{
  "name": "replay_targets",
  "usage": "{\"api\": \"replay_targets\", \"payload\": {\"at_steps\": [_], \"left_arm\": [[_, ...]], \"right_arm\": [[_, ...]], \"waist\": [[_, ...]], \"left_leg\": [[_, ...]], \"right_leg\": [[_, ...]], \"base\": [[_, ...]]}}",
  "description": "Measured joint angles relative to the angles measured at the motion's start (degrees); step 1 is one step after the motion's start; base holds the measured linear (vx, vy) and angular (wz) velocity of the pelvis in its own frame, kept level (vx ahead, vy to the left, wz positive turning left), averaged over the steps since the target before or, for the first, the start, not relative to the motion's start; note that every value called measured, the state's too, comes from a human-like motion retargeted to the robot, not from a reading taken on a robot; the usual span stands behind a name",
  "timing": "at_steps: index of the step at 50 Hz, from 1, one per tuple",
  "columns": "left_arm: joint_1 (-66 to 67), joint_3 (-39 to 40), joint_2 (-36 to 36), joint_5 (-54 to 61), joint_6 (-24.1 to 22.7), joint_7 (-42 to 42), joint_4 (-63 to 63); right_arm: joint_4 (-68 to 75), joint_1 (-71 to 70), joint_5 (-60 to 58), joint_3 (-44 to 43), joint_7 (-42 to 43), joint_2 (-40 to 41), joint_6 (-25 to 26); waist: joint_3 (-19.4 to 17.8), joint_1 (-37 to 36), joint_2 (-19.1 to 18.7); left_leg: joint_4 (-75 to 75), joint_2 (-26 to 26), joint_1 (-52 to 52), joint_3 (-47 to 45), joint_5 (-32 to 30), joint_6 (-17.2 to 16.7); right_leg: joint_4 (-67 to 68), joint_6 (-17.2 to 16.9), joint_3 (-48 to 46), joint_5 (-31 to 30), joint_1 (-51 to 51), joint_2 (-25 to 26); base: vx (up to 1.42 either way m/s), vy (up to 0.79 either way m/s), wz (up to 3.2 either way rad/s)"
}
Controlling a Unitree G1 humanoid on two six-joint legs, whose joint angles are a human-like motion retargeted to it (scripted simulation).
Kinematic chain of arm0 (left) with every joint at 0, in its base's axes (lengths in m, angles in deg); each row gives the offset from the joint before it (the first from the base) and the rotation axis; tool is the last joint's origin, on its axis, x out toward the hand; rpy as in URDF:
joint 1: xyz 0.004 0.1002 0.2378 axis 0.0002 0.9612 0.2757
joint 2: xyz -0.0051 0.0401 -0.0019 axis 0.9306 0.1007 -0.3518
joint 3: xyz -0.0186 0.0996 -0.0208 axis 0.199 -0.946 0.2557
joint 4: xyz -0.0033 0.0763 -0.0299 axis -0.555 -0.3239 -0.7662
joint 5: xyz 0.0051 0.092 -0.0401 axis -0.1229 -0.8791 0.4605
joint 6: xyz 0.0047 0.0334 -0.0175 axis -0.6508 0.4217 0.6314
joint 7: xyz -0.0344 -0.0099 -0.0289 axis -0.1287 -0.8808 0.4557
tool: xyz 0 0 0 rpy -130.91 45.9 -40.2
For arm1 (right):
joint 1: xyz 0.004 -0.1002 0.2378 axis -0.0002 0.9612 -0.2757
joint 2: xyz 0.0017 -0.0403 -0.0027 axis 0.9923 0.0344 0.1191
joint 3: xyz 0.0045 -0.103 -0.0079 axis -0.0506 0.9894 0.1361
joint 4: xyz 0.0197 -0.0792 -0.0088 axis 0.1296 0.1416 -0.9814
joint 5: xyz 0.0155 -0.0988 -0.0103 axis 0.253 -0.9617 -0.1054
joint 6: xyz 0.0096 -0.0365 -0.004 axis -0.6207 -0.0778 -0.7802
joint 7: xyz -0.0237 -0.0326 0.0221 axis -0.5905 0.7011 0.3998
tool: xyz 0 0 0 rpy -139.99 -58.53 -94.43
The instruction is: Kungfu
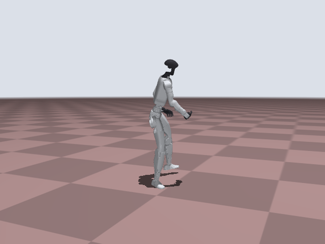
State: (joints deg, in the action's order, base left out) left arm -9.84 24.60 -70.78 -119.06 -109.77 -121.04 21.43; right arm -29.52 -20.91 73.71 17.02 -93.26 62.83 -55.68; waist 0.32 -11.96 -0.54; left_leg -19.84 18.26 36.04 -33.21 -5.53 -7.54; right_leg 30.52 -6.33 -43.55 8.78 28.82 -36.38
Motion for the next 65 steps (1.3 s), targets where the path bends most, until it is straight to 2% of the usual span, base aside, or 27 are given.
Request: {"api": "replay_targets", "payload": {"at_steps": [3,6,10,12,14,15,17,19,23,25,27,28,30,32,35,38,40,43,45,50,53,56,58,60,62,63,65], "left_arm": [[3.5,5.6,-0.1,-0.4,-0.7,2.8,3.2],[5.7,11.0,0.3,0.3,-2.8,8.0,7.3],[6.0,16.8,4.8,4.0,-7.3,16.5,13.8],[2.7,18.9,9.0,7.8,-8.9,23.0,15.9],[-2.4,19.3,13.0,12.5,-9.1,32.4,17.8],[-5.3,18.7,15.0,15.5,-8.4,37.9,18.8],[-10.9,15.2,18.3,23.6,-4.4,48.9,21.8],[-16.7,10.2,20.9,33.6,-0.2,58.7,24.9],[-28.5,-3.4,22.9,54.3,8.0,71.1,27.6],[-34.4,-11.4,21.2,61.3,11.7,76.1,26.7],[-39.3,-17.9,17.4,64.6,15.4,84.4,24.4],[-41.6,-20.5,14.9,65.1,17.5,89.0,22.4],[-44.9,-23.9,9.7,65.5,23.0,98.8,17.3],[-45.6,-27.0,5.4,66.7,28.6,105.6,12.5],[-45.2,-29.5,1.5,67.8,34.5,109.2,6.4],[-44.3,-29.6,1.0,68.8,35.5,107.7,3.8],[-43.5,-29.6,1.3,68.6,35.3,106.7,2.9],[-42.3,-30.0,2.0,68.3,35.3,106.2,2.7],[-41.6,-29.8,1.7,68.4,35.4,105.8,2.9],[-38.1,-27.7,1.7,72.7,34.4,97.7,6.6],[-36.3,-25.7,2.4,78.2,31.7,87.0,12.1],[-35.1,-25.6,4.3,82.4,22.4,75.1,22.5],[-35.7,-24.8,6.4,82.4,11.3,66.9,30.9],[-37.4,-23.5,9.5,80.0,-3.3,58.0,41.6],[-39.0,-22.0,10.5,73.6,-18.0,51.1,51.2],[-39.8,-20.7,10.8,70.1,-23.7,48.5,55.0],[-41.9,-19.7,9.4,62.8,-31.9,40.5,60.4]], "right_arm": [[-4.3,-1.9,-1.3,0.3,0.0,1.7,-2.0],[-8.7,-3.8,-0.5,1.1,2.1,3.4,-4.9],[-14.6,-5.4,2.3,4.2,7.0,5.5,-10.2],[-17.7,-6.2,3.5,5.1,10.0,5.3,-13.0],[-20.9,-6.2,3.3,4.9,13.4,5.0,-16.7],[-22.8,-6.1,3.1,4.8,15.3,4.8,-18.9],[-27.1,-5.9,2.3,3.9,19.5,3.9,-24.1],[-31.8,-5.3,0.1,3.2,24.9,2.6,-30.2],[-40.5,-0.9,-11.2,2.7,40.9,2.0,-44.1],[-44.2,3.1,-21.7,1.3,54.7,2.4,-50.7],[-47.6,7.5,-36.4,-1.1,74.8,2.3,-54.8],[-49.3,9.6,-45.6,-2.0,87.4,2.2,-54.8],[-51.8,13.4,-61.8,-2.3,112.6,2.5,-50.8],[-52.1,16.9,-67.2,-1.6,125.6,3.2,-47.8],[-51.9,22.1,-72.2,-0.8,135.3,3.4,-43.5],[-51.2,26.3,-73.8,0.4,136.9,3.2,-43.6],[-50.2,28.0,-73.3,1.2,136.0,2.9,-45.7],[-48.7,28.6,-72.4,1.4,134.7,2.1,-47.2],[-47.9,27.8,-72.3,1.7,134.3,1.7,-46.8],[-45.9,22.5,-70.6,5.1,134.4,1.6,-44.9],[-44.7,15.9,-68.8,8.6,135.2,1.0,-45.7],[-45.1,5.1,-66.4,12.1,136.1,-3.3,-49.6],[-46.9,-5.4,-65.3,14.1,136.1,-9.0,-54.0],[-50.2,-20.1,-67.1,17.1,135.4,-16.8,-58.0],[-56.0,-37.5,-70.5,22.2,136.3,-26.2,-59.2],[-58.7,-45.2,-73.0,24.3,137.3,-29.2,-59.0],[-62.7,-57.9,-79.4,27.5,140.0,-33.9,-59.0]], "waist": [[1.0,-3.0,1.5],[2.9,-5.3,2.0],[7.4,-5.5,0.5],[9.0,-3.4,-0.7],[9.5,-0.9,-0.7],[9.5,0.4,-0.4],[9.0,4.1,-1.3],[8.7,6.8,-2.4],[9.2,13.0,-2.7],[8.9,16.3,-2.5],[7.1,18.7,-2.2],[5.9,20.2,-1.9],[3.4,23.3,-1.7],[1.4,26.1,-1.4],[-0.6,29.5,-1.0],[-2.1,31.1,-2.2],[-2.4,31.5,-2.4],[-1.8,30.0,-2.9],[-0.6,27.7,-3.3],[3.9,18.1,-2.4],[7.7,10.0,0.6],[11.0,3.1,5.0],[11.2,-0.7,7.6],[8.2,-5.3,10.3],[5.1,-10.6,14.8],[5.0,-13.6,16.9],[4.4,-19.4,20.4]], "left_leg": [[-2.3,-2.2,0.2,3.4,4.1,1.2],[-3.5,-4.2,-0.1,6.3,7.9,2.4],[-3.8,-6.8,-0.7,10.3,11.7,4.4],[-2.7,-9.7,-2.0,13.3,11.8,5.1],[-0.4,-13.7,-4.5,15.7,10.9,6.1],[1.1,-15.8,-6.0,17.0,10.1,6.7],[4.7,-19.2,-9.6,21.7,8.4,8.0],[7.2,-20.8,-12.6,24.1,7.3,8.9],[9.8,-23.7,-17.4,27.3,6.7,9.6],[10.3,-26.1,-19.9,30.4,6.5,10.9],[10.5,-28.4,-23.3,33.2,6.7,12.7],[10.2,-29.4,-24.9,34.8,7.0,13.6],[9.4,-31.1,-27.7,37.2,7.6,15.3],[9.3,-32.1,-31.0,38.3,8.0,16.4],[9.6,-32.8,-35.2,38.4,8.4,17.4],[10.4,-31.3,-37.4,37.1,7.9,17.9],[10.7,-31.0,-38.1,35.9,7.6,17.5],[10.4,-30.5,-37.2,34.5,7.3,16.4],[9.7,-30.0,-35.3,33.8,7.2,15.6],[7.1,-29.6,-28.2,34.0,7.5,12.7],[2.1,-28.5,-19.7,34.8,7.9,8.7],[-4.7,-28.2,-10.7,37.7,8.4,5.7],[-9.5,-27.9,-6.0,41.1,9.0,3.6],[-15.9,-27.8,-1.5,43.4,10.5,2.1],[-22.6,-27.6,3.7,44.0,13.0,1.3],[-26.3,-25.0,7.3,44.8,15.2,0.0],[-32.0,-20.6,12.9,46.4,20.2,-1.2]], "right_leg": [[-6.2,-1.2,1.1,-3.2,-4.2,1.1],[-12.7,-2.3,-0.1,-2.6,-9.7,3.0],[-20.6,1.2,-5.1,2.5,-18.9,7.8],[-20.9,4.7,3.3,1.8,-20.6,11.3],[-17.1,2.7,16.4,-0.5,-19.6,14.3],[-14.1,0.3,24.0,-0.7,-18.3,16.4],[-8.3,-3.3,34.3,0.8,-15.3,24.8],[-3.6,-5.2,35.9,2.3,-11.8,29.2],[-2.6,-0.6,31.7,2.1,-4.5,30.5],[-5.2,1.5,34.1,-0.2,-0.6,32.3],[-9.1,2.2,35.3,-6.5,2.7,32.2],[-11.6,1.2,34.5,-9.8,4.0,31.0],[-16.3,-1.6,32.4,-13.9,6.3,29.7],[-20.3,-3.8,32.7,-14.8,8.4,30.5],[-25.8,-5.2,37.7,-15.6,11.6,32.9],[-29.8,-1.4,41.9,-13.7,13.1,35.3],[-30.3,-1.5,37.9,-10.3,12.7,34.7],[-26.7,2.2,33.6,-11.3,11.0,32.8],[-23.6,3.4,35.4,-11.1,9.5,31.9],[-13.2,-0.8,42.5,-10.9,2.5,29.6],[-5.9,-3.0,42.6,-8.5,-2.8,25.9],[-2.0,-2.7,38.3,-9.0,-10.8,21.5],[-2.2,-0.8,33.5,-10.5,-18.3,20.6],[-4.7,-0.4,29.6,-13.5,-26.8,20.6],[-10.2,-4.9,29.1,-17.9,-33.7,22.5],[-13.8,-7.7,29.6,-18.6,-35.1,26.6],[-18.7,-8.7,30.7,-10.9,-36.8,33.1]], "base": [[0.49,0.46,0.18],[0.60,0.83,0.31],[0.59,0.56,0.97],[0.58,0.57,2.01],[0.56,0.59,2.35],[0.49,0.41,2.45],[0.40,0.20,2.41],[0.39,0.18,1.78],[0.45,0.15,1.42],[0.44,0.07,1.55],[0.29,0.04,1.45],[0.21,0.09,1.41],[0.19,0.10,1.17],[0.25,0.05,0.58],[0.25,0.03,0.06],[0.14,-0.01,-0.35],[0.06,0.00,-0.44],[0.04,0.01,-0.38],[0.02,0.03,-0.29],[-0.06,0.01,-0.39],[-0.17,-0.10,-0.17],[-0.22,-0.22,0.73],[-0.34,-0.48,1.16],[-0.43,-0.63,0.91],[-0.28,-0.91,0.29],[-0.20,-1.17,-0.33],[-0.21,-1.10,-0.36]]}}
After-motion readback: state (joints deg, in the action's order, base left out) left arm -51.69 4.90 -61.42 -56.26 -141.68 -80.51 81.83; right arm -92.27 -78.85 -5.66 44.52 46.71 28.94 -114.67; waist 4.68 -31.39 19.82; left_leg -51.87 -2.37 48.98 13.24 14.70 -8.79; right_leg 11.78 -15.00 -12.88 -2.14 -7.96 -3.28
